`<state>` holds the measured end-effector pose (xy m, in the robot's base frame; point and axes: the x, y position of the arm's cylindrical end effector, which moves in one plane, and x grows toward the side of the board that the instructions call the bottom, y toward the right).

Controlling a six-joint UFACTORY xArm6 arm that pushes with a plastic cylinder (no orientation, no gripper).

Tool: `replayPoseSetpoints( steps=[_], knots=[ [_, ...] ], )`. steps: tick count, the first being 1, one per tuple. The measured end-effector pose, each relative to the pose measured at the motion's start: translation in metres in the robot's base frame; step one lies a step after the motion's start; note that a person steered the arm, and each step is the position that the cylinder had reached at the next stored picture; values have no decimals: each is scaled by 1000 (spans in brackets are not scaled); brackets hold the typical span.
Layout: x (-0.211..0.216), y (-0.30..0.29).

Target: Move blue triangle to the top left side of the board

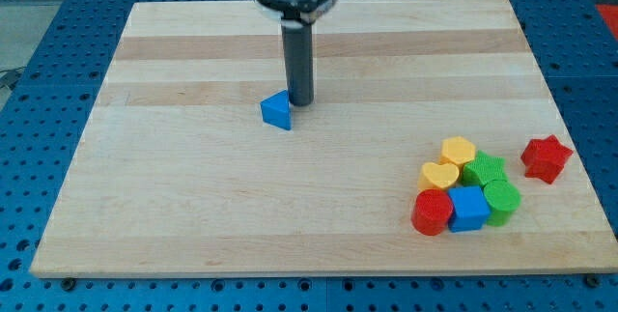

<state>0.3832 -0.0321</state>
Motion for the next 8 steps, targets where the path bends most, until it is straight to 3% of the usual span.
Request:
replayPoseSetpoints(
  steps=[1,3,4,7,8],
  knots=[
    [-26,-13],
    [63,67],
    [65,67],
    [66,-44],
    [46,-57]
  ],
)
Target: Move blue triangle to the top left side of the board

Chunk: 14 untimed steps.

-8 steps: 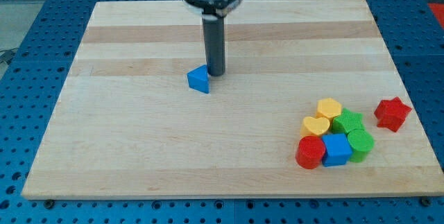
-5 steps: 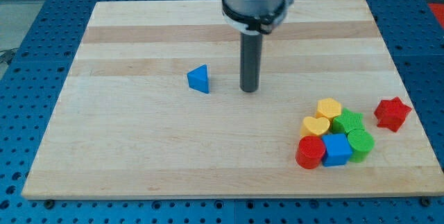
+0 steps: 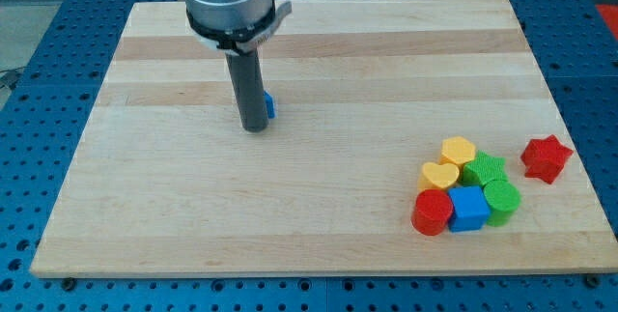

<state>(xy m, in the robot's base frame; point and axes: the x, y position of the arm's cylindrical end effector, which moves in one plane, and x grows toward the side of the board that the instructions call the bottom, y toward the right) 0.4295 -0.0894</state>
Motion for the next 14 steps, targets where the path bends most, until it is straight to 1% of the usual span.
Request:
replayPoseSetpoints(
  steps=[1,2,3,4,5,6,7,8,10,12,14],
  knots=[
    [-60,-19],
    [-79,-35],
    [-22,-50],
    [85,-47],
    [57,-2],
    [-57,46],
    [-72,49],
    [-97,47],
    [-103,19],
    [-103,24],
    [-94,-37]
  ],
)
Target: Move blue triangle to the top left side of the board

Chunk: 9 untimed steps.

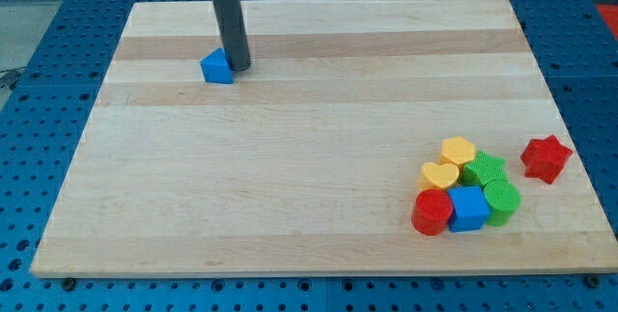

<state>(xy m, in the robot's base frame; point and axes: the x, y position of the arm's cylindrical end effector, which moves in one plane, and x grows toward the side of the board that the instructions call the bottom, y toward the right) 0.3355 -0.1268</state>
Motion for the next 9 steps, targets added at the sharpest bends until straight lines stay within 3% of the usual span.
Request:
replayPoseSetpoints(
  steps=[1,2,3,5,7,9],
  knots=[
    [0,-23],
    [20,-10],
    [66,2],
    [68,-19],
    [-9,-41],
    [-9,-41]
  ],
)
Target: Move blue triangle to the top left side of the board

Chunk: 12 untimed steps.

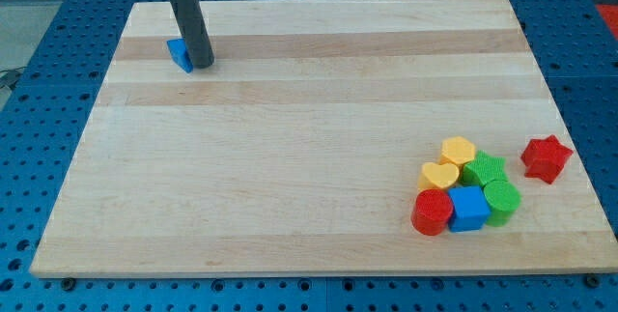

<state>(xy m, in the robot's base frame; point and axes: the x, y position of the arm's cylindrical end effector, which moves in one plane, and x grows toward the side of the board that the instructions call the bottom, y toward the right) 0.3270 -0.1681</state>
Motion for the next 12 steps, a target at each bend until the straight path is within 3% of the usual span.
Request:
replayPoseSetpoints(
  steps=[1,2,3,4,5,7,8,9,10,12],
  knots=[
    [-12,2],
    [-63,-5],
    [-63,-5],
    [12,41],
    [39,41],
    [38,-7],
    [17,-8],
    [-34,-9],
    [-34,-9],
    [30,89]
  ],
)
